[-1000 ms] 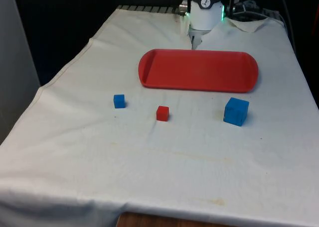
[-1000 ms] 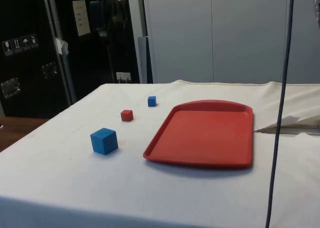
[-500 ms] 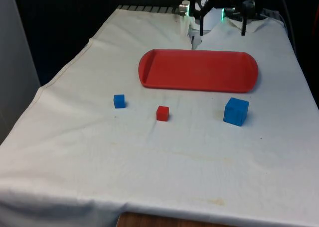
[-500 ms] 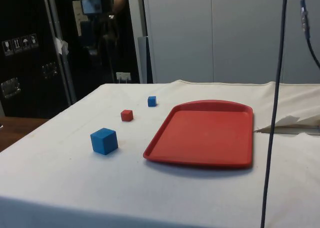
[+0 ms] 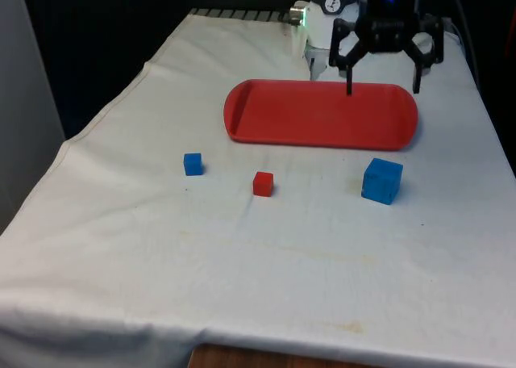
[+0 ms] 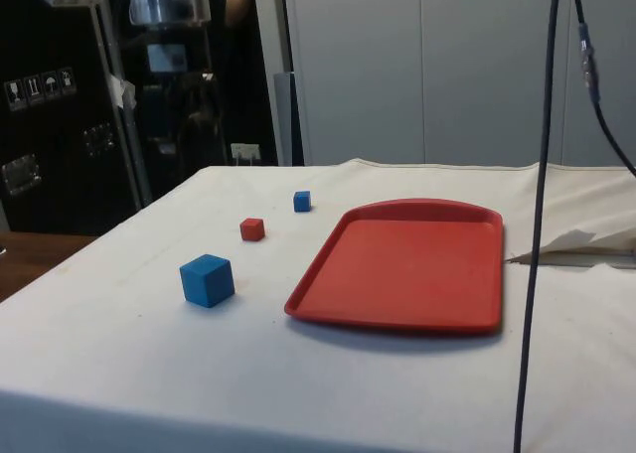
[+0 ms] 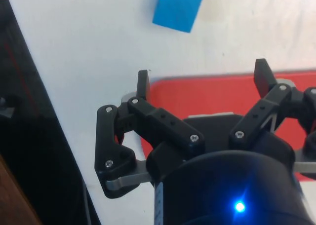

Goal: Pick up the largest block and place it onto the tray.

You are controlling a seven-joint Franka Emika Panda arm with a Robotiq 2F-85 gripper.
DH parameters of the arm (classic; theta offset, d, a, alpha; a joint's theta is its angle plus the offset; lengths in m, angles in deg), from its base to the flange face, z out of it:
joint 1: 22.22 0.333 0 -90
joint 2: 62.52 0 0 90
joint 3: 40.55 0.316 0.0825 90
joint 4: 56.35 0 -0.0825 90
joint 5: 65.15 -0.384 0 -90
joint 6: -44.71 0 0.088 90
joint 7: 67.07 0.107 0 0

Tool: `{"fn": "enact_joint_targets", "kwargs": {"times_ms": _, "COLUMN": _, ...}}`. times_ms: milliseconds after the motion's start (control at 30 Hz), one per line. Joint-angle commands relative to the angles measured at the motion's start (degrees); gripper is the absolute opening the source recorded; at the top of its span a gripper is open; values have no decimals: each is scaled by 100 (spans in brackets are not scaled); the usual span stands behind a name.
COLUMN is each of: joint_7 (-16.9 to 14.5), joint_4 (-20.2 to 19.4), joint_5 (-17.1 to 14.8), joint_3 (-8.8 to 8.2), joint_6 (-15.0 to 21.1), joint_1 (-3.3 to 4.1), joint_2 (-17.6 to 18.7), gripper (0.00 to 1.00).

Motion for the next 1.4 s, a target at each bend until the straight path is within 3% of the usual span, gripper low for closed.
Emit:
{"fn": "enact_joint_targets", "kwargs": {"times_ms": 0, "joint_7": -11, "joint_4": 11, "joint_5": -86, "joint_3": 46, "joint_6": 86, "joint_1": -6, "joint_2": 80, "gripper": 100}}
{"fn": "enact_joint_targets", "kwargs": {"times_ms": 533, "joint_7": -6, "joint_4": -46, "joint_5": -332, "joint_3": 229, "joint_6": 825, "joint_1": -11, "joint_2": 590, "gripper": 100}}
{"fn": "enact_joint_targets", "kwargs": {"times_ms": 967, "joint_7": 29, "joint_4": -155, "joint_5": -355, "joint_3": 321, "joint_6": 1450, "joint_1": -6, "joint_2": 894, "gripper": 100}}
{"fn": "enact_joint_targets", "kwargs": {"times_ms": 1000, "joint_7": 40, "joint_4": -115, "joint_5": -298, "joint_3": 292, "joint_6": 1329, "joint_1": 0, "joint_2": 888, "gripper": 100}}
{"fn": "enact_joint_targets", "kwargs": {"times_ms": 1033, "joint_7": 40, "joint_4": -189, "joint_5": -355, "joint_3": 332, "joint_6": 1547, "joint_1": 0, "joint_2": 928, "gripper": 100}}
{"fn": "enact_joint_targets", "kwargs": {"times_ms": 1367, "joint_7": 160, "joint_4": -481, "joint_5": -332, "joint_3": 413, "joint_6": 1977, "joint_1": 17, "joint_2": 1014, "gripper": 100}}
